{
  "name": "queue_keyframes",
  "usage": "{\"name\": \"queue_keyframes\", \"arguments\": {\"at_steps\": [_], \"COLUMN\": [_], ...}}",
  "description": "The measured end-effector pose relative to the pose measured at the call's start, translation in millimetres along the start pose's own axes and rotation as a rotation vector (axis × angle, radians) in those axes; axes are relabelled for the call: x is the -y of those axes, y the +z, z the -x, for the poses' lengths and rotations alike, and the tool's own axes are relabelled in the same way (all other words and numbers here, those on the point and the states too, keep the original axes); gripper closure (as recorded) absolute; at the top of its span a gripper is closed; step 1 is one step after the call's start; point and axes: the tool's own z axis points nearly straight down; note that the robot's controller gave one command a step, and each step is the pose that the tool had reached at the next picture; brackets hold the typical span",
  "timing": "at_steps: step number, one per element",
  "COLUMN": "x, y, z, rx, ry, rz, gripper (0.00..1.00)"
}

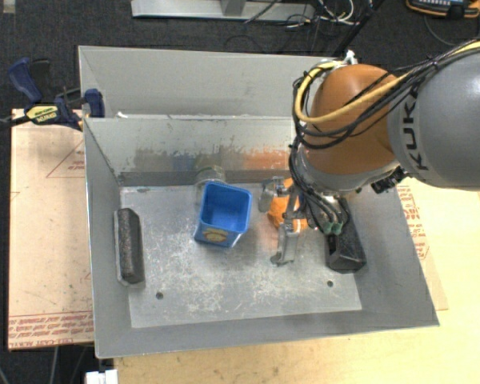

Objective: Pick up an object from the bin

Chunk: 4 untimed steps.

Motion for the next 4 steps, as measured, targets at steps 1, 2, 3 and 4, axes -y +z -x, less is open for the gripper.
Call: {"name": "queue_keyframes", "arguments": {"at_steps": [1, 2, 3, 4], "x": [0, -21, -37, -57], "y": [-5, 14, 68, 110], "z": [1.4, 26.2, 28.5, 56.9], "rx": [0.008, 0.011, 0.014, -0.04], "ry": [0.001, 0.058, 0.041, 0.18], "rz": [0.0, 0.0, 0.002, -0.013], "gripper": [0.0, 0.0, 0.0, 1.0]}}
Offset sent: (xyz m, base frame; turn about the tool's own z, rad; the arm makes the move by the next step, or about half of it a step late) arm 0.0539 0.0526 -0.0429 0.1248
